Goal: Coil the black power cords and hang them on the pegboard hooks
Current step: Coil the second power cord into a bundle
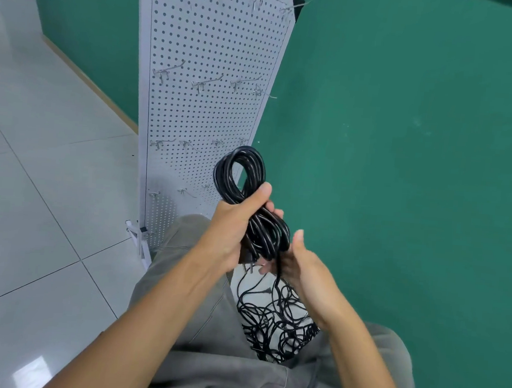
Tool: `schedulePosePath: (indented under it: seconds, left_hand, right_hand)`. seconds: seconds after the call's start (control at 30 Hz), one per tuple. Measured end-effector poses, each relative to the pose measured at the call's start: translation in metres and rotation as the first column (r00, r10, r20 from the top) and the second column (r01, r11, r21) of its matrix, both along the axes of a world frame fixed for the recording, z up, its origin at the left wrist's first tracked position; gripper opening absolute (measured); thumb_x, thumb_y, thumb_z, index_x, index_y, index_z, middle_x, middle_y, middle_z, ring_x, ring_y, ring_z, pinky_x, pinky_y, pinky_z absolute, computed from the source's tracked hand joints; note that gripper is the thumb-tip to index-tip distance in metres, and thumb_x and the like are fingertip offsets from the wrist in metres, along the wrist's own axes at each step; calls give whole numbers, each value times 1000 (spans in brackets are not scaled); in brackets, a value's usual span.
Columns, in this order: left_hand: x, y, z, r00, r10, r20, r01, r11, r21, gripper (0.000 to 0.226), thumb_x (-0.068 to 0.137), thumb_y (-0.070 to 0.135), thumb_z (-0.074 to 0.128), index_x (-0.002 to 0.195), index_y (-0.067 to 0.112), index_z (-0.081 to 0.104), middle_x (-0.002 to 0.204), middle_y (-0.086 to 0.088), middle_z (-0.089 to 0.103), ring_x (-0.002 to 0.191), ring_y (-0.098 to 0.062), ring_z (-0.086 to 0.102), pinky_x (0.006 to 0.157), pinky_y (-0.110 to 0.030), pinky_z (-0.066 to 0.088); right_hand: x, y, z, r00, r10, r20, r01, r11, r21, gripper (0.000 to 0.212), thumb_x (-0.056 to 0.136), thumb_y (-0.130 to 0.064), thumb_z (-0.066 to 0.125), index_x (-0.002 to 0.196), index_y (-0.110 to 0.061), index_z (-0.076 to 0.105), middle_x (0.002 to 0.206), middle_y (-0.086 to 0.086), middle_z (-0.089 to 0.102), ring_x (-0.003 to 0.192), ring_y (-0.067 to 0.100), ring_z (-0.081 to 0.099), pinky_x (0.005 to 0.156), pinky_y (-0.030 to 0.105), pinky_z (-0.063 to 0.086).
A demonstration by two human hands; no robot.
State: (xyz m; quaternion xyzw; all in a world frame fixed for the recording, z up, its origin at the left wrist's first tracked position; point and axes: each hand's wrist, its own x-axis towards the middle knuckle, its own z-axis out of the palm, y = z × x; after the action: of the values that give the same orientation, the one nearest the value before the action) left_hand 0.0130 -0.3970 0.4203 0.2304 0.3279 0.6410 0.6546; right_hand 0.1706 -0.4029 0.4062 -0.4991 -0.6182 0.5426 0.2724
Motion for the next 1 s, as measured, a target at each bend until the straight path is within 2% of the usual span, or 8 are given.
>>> schedulePosePath:
  seconds: [0.2, 0.37, 0.5, 0.6, 0.7, 0.8, 0.87, 1.0]
  left_hand:
    - [-18, 8, 5, 963, 266, 42, -262, 962, -72, 26, 94, 26, 75, 75, 11, 65, 66, -1, 66, 70, -20, 70, 81, -40, 60]
    - [-24, 11, -2, 931, 358, -65, -364, 925, -111, 26, 94, 29, 76, 86, 7, 66, 72, -5, 66, 68, -21, 71, 72, -39, 62]
    - [-20, 12, -6, 924, 352, -149, -368, 925, -93, 26, 96, 26, 73, 94, 1, 65, 84, -17, 64, 62, -21, 68, 61, -33, 60]
    - [-17, 10, -5, 944, 274, -183, -294, 951, -93, 27, 97, 26, 71, 89, 1, 64, 85, -22, 66, 58, -20, 67, 56, -31, 59]
    - [-12, 4, 0, 961, 117, -250, -139, 988, -74, 28, 98, 29, 69, 90, 2, 64, 73, -15, 66, 49, -18, 63, 47, -26, 52]
    - [-3, -1, 3, 958, -12, -288, 10, 1000, -9, 30, 100, 27, 66, 79, 6, 62, 56, -9, 61, 41, -18, 56, 43, -24, 46]
    - [2, -2, 4, 957, -61, -285, 71, 997, 25, 31, 97, 29, 70, 81, 3, 66, 61, -11, 61, 47, -20, 57, 49, -25, 47]
    - [10, -10, 9, 963, -146, -228, 160, 986, 46, 40, 93, 37, 74, 91, -3, 69, 75, -12, 68, 64, -22, 65, 59, -27, 54]
  right_hand:
    - [9, -10, -17, 987, 21, 160, -34, 996, 81, 48, 108, -43, 40, 97, -14, 78, 103, -3, 78, 100, 19, 72, 103, 40, 50]
    - [9, -19, -9, 948, 6, 319, -112, 943, 315, 20, 100, -12, 58, 90, -22, 73, 70, -6, 63, 63, 9, 53, 69, 29, 44]
    - [2, -28, 14, 923, -29, 384, -170, 864, 474, 29, 104, -10, 53, 122, -24, 72, 83, -12, 67, 70, 14, 57, 71, 29, 48]
    - [-6, -37, 42, 929, 12, 371, -227, 810, 541, 37, 105, -4, 47, 129, -27, 63, 90, -14, 65, 62, 8, 51, 59, 18, 38]
    - [-8, -37, 72, 912, 51, 407, -301, 758, 579, 34, 105, -4, 48, 124, -30, 55, 87, -11, 69, 67, 8, 56, 64, 19, 43]
    - [-7, -28, 94, 898, 168, 408, -374, 780, 503, 25, 103, -9, 55, 114, -32, 54, 85, -10, 73, 74, 27, 61, 76, 41, 51]
    - [-5, -21, 102, 928, 198, 316, -332, 823, 461, 24, 98, -7, 64, 105, -29, 57, 82, -6, 74, 70, 28, 58, 75, 46, 51]
    - [4, -4, 105, 994, 50, 97, -89, 883, 461, 34, 76, 0, 85, 94, -13, 59, 77, -4, 66, 62, 15, 60, 64, 26, 50]
